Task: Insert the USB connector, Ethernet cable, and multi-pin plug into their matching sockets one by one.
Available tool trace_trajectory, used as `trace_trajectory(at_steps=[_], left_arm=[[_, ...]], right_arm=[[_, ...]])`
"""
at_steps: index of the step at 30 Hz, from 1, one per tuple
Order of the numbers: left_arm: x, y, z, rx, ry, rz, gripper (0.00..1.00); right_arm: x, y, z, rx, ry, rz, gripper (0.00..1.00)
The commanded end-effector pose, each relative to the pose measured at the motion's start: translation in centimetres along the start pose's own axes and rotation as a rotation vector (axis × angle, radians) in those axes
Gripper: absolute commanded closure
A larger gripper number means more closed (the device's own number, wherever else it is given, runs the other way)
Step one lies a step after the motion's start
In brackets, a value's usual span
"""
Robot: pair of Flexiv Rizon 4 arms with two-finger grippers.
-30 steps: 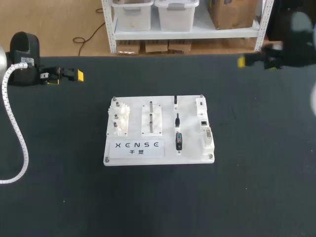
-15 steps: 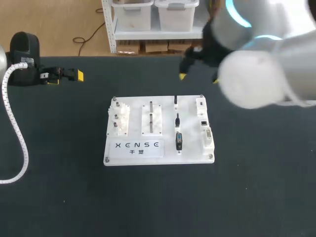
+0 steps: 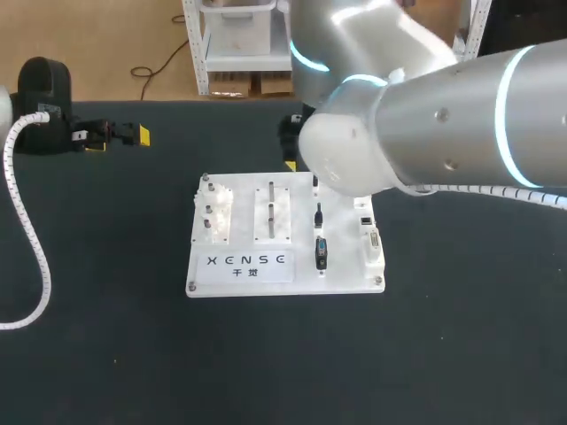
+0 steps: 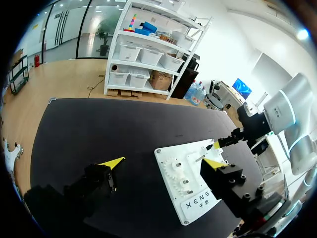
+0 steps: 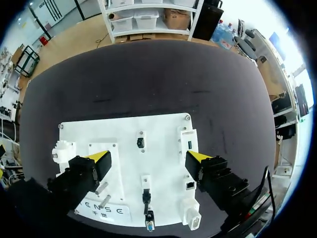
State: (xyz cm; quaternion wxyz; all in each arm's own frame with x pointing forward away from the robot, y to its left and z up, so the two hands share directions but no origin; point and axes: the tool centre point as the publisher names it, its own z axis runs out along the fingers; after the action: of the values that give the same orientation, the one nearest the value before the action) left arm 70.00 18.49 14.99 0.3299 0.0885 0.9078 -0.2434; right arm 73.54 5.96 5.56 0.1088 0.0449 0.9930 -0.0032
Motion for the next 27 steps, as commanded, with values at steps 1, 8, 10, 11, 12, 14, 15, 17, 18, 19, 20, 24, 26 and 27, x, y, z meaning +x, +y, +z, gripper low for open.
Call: trace_trajectory(at_steps=[1,8,10,11,12,14,15,17,18,19,20,24,26,27], left_arm=[[0.0,0.0,0.0,0.0,0.0,0.0,0.0],[0.0,0.0,0.0,0.0,0.0,0.0,0.0],[0.0,0.0,0.0,0.0,0.0,0.0,0.0],[0.0,0.0,0.0,0.0,0.0,0.0,0.0],[0.0,0.0,0.0,0.0,0.0,0.0,0.0],[0.0,0.0,0.0,0.0,0.0,0.0,0.0],[0.0,0.0,0.0,0.0,0.0,0.0,0.0],[0.0,0.0,0.0,0.0,0.0,0.0,0.0],[0.0,0.0,0.0,0.0,0.0,0.0,0.0],[0.0,0.0,0.0,0.0,0.0,0.0,0.0],[0.0,0.0,0.0,0.0,0.0,0.0,0.0],[0.0,0.0,0.0,0.0,0.0,0.0,0.0],[0.0,0.0,0.0,0.0,0.0,0.0,0.0],[0.0,0.0,0.0,0.0,0.0,0.0,0.0]], right_arm=[[0.4,-0.2,-0.1,-0.003,-0.01,0.002,0.0],[0.4,-0.2,-0.1,-0.003,-0.01,0.002,0.0],[0.4,-0.2,-0.1,-0.003,-0.01,0.002,0.0],[0.4,-0.2,-0.1,-0.003,-0.01,0.002,0.0],[0.4,-0.2,-0.1,-0.003,-0.01,0.002,0.0],[0.2,-0.2,0.3,0.014,-0.008,0.016,0.0],[0.0,-0.2,0.5,0.017,0.016,0.04,0.0],[-0.2,-0.1,0.9,0.018,0.038,0.057,0.0],[-0.3,0.0,1.0,0.017,0.041,0.06,0.0],[-0.4,0.1,1.1,0.016,0.048,0.06,0.0],[-0.4,0.2,1.2,0.013,0.053,0.06,0.0],[-0.4,0.5,1.4,-0.003,0.088,0.057,0.0],[-0.5,0.5,1.5,-0.012,0.093,0.056,0.0],[-0.5,0.6,1.7,-0.007,0.095,0.055,0.0]])
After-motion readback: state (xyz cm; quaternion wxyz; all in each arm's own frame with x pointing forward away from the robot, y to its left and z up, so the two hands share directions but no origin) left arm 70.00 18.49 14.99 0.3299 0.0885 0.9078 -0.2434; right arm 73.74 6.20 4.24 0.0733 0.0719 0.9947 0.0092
